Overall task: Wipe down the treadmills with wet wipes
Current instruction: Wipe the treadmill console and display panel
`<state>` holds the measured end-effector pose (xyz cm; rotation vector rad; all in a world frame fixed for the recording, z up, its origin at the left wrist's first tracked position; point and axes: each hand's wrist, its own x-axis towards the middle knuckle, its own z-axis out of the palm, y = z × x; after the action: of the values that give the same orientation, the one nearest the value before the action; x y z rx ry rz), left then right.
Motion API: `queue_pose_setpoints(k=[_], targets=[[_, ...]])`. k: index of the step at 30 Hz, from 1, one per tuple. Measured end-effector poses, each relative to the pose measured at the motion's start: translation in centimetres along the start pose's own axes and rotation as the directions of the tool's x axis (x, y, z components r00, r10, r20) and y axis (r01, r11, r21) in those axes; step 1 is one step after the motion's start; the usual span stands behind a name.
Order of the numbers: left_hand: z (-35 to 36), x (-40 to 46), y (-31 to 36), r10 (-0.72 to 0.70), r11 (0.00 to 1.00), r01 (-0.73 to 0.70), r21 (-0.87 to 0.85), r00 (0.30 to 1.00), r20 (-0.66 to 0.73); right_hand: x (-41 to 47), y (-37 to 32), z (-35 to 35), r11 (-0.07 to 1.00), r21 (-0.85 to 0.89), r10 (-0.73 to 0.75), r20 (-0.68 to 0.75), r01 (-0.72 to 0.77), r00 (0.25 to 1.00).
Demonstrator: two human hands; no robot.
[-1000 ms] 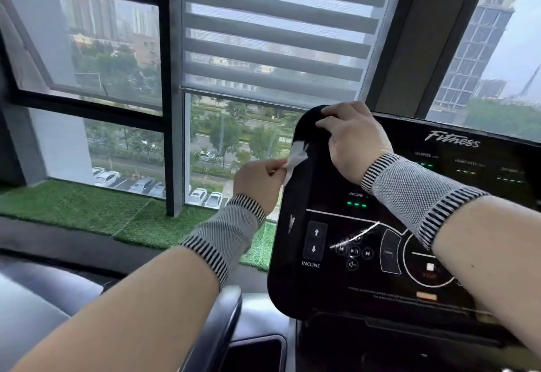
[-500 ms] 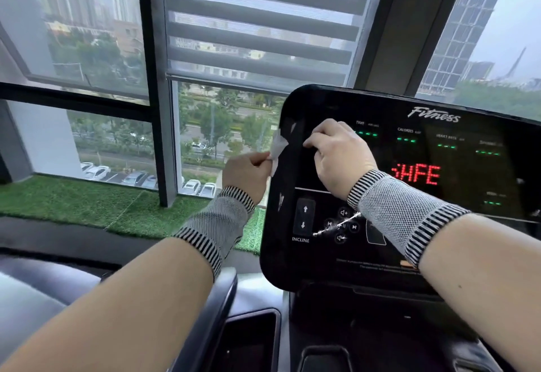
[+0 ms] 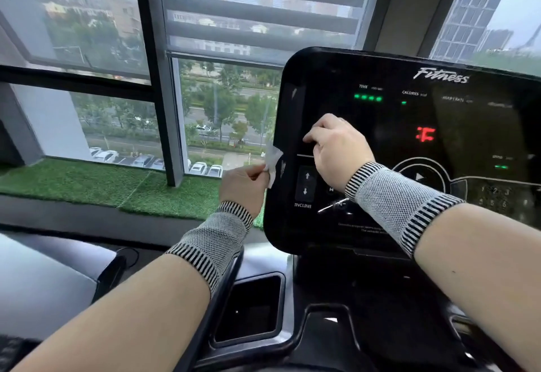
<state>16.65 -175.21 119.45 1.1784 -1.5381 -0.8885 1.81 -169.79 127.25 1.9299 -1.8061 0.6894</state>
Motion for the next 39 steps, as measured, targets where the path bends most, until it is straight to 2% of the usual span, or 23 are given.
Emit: queue_pose_setpoints(k=[3,9,12,16,21,22,23,25,28,33,35,37,39], targets=[[-0.3,0.1,0.4,0.002,0.999,-0.002,0.053,1.0,0.003,-0.7,-0.4,0.5,1.0,0.015,0.009,0.035,-0.01,0.999],[-0.3,-1.2,-0.2,0.012,0.98,-0.015,0.196,1.0,0.015,-2.1,-0.4,0.7,0.998,0.057,0.007,-0.005,-0.006,1.0],[0.1,-3.3,-2.4,-0.07,0.988,0.069,0.137,0.998,-0.004,-3.3,0.2,1.3,0.998,0.068,0.011,-0.01,-0.011,1.0],[0.2,-4.8,-3.8,-0.136,0.976,0.134,0.169,0.991,-0.004,-4.7,-0.1,2.2,0.995,0.099,0.017,0.03,-0.02,0.999],[0.6,-6.5,-5.1,-0.251,0.902,0.199,0.383,0.964,0.091,-7.7,-1.3,3.0,0.982,0.187,-0.052,0.061,0.04,0.997],[0.8,-6.9,-5.5,-0.294,0.91,0.241,0.338,0.949,0.114,-8.5,-1.5,3.2,0.979,0.201,-0.067,0.116,0.043,0.991],[1.0,-7.2,-5.9,-0.334,0.925,0.298,0.235,0.933,0.132,-9.2,-1.8,3.4,0.977,0.21,-0.085,0.181,0.046,0.98],[1.3,-7.5,-6.2,-0.441,0.895,0.445,0.017,0.881,0.17,-10.1,-2.2,3.9,0.971,0.227,-0.139,0.29,0.073,0.947],[0.9,-7.6,-5.8,-0.489,0.845,0.525,-0.098,0.835,0.252,-10.3,-2.8,5.2,0.978,0.164,-0.186,0.427,0.127,0.885],[-0.8,-8.3,-4.7,-0.468,0.856,0.516,-0.018,0.79,0.397,-10.6,-3.6,7.0,0.97,-0.021,-0.206,0.447,0.24,0.87],[-1.1,-8.2,-4.8,-0.406,0.906,0.421,0.049,0.828,0.387,-10.6,-3.3,7.0,0.958,-0.055,-0.225,0.464,0.282,0.857],[-1.0,-8.0,-4.8,-0.357,0.934,0.327,0.147,0.876,0.323,-10.3,-2.8,6.8,0.948,-0.085,-0.256,0.374,0.308,0.891],[-0.7,-7.8,-4.9,-0.338,0.936,0.294,0.196,0.906,0.254,-10.1,-2.0,6.8,0.956,-0.067,-0.262,0.249,0.287,0.932]])
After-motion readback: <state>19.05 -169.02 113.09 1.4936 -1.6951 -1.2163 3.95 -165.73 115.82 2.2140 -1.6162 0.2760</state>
